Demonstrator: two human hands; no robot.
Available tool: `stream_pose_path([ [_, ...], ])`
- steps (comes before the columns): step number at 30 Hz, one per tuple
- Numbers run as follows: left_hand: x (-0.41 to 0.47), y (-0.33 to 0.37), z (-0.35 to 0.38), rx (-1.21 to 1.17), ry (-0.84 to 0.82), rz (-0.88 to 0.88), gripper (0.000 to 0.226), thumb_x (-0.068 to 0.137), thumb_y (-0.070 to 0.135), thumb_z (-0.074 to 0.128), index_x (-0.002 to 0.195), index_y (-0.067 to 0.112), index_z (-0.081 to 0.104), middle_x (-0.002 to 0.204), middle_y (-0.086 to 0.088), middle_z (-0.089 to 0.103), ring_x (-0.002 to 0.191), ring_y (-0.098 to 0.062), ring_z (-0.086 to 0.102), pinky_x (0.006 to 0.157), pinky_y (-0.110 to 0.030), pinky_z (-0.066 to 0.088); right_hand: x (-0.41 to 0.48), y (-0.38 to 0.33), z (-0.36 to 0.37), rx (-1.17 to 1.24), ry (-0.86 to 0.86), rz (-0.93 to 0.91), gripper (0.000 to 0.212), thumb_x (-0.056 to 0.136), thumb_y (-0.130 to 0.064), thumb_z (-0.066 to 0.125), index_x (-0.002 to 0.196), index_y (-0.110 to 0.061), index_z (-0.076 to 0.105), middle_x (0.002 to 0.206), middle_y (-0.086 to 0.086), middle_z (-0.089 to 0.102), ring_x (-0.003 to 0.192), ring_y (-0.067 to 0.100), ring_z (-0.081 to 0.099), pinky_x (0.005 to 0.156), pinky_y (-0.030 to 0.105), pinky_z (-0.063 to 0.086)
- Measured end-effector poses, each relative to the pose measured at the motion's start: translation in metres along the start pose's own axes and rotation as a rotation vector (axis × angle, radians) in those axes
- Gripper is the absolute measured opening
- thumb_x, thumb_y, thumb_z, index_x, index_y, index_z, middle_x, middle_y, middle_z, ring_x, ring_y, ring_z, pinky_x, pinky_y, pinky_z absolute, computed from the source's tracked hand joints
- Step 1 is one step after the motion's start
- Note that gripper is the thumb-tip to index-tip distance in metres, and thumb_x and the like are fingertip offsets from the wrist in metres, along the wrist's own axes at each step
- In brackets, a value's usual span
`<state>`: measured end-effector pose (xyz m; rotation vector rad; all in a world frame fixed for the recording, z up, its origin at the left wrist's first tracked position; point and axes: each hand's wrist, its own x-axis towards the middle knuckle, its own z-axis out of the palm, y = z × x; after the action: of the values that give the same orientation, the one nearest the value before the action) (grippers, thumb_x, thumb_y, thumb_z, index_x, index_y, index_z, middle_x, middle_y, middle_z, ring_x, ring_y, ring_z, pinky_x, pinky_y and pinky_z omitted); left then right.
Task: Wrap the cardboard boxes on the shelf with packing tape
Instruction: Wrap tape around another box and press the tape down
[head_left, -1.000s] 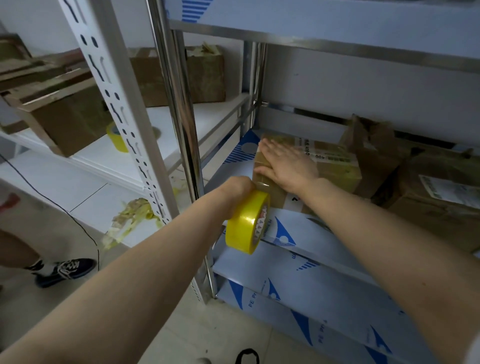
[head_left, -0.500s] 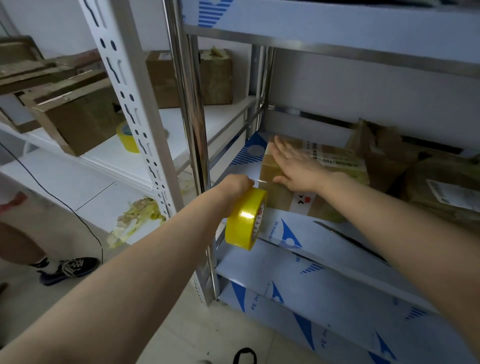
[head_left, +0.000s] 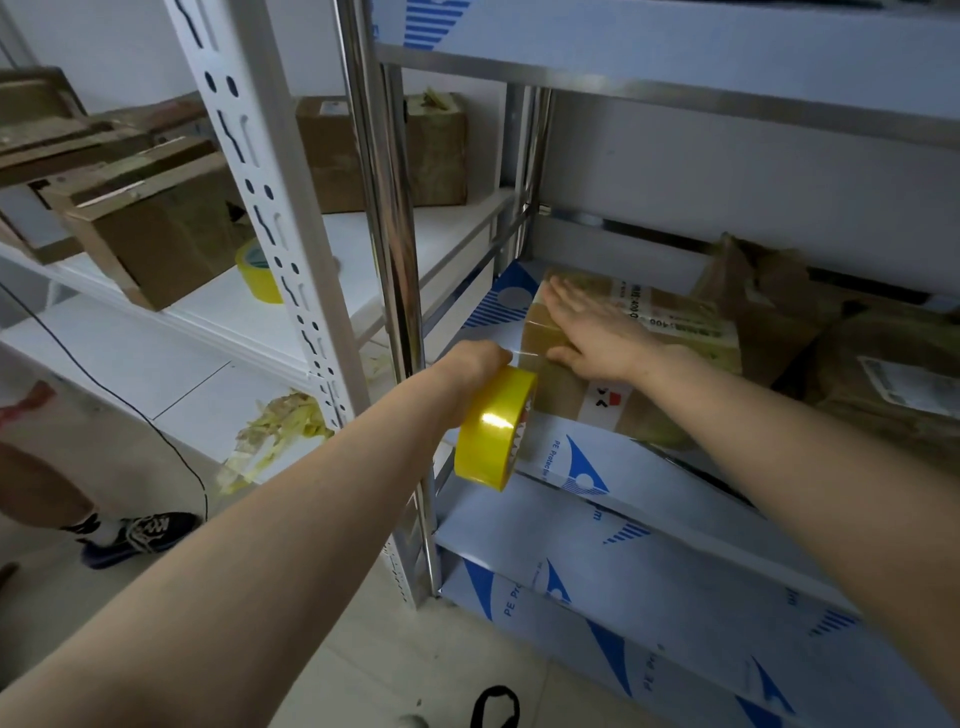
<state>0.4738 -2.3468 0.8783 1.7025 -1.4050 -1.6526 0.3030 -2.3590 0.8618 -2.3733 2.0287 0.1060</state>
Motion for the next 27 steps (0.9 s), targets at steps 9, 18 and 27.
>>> stream_pose_path([
  [9, -0.013, -0.006, -0.005, -0.044, -0.164, 0.105, 0.006, 0.095, 0.019, 0.053, 0.099, 0.021, 0.050, 0.092, -0.009, 0.057, 0.073, -0.021, 0.058, 0.056, -0.028, 0.047, -0.026, -0.008, -0.006, 0.725, 0.492, 0.114, 0.029, 0.088, -0.007, 0.051, 0.112, -0.019, 0.063, 0.123, 0.001, 0.058, 0.115, 0.020, 0.051, 0.100, 0.041, 0.044],
  [18, -0.016, -0.008, 0.008, -0.059, -0.251, 0.192, 0.012, 0.094, 0.015, 0.053, 0.106, 0.015, 0.053, 0.090, -0.009, 0.063, 0.075, -0.021, 0.063, 0.055, -0.028, 0.054, -0.070, -0.047, 0.008, 1.131, 0.209, 0.364, 0.018, 0.088, -0.031, 0.065, 0.098, -0.017, 0.069, 0.088, -0.010, 0.062, 0.081, 0.001, 0.055, 0.078, 0.022, 0.045],
  [27, -0.033, -0.016, 0.033, -0.024, -0.362, 0.188, 0.037, 0.097, 0.017, 0.052, 0.130, 0.017, 0.034, 0.120, -0.022, 0.059, 0.093, -0.038, 0.065, 0.077, -0.046, 0.058, -0.102, -0.047, 0.023, 0.948, 0.553, 0.397, 0.014, 0.092, -0.017, 0.061, 0.099, -0.011, 0.071, 0.086, -0.005, 0.060, 0.083, 0.010, 0.056, 0.070, 0.021, 0.039],
])
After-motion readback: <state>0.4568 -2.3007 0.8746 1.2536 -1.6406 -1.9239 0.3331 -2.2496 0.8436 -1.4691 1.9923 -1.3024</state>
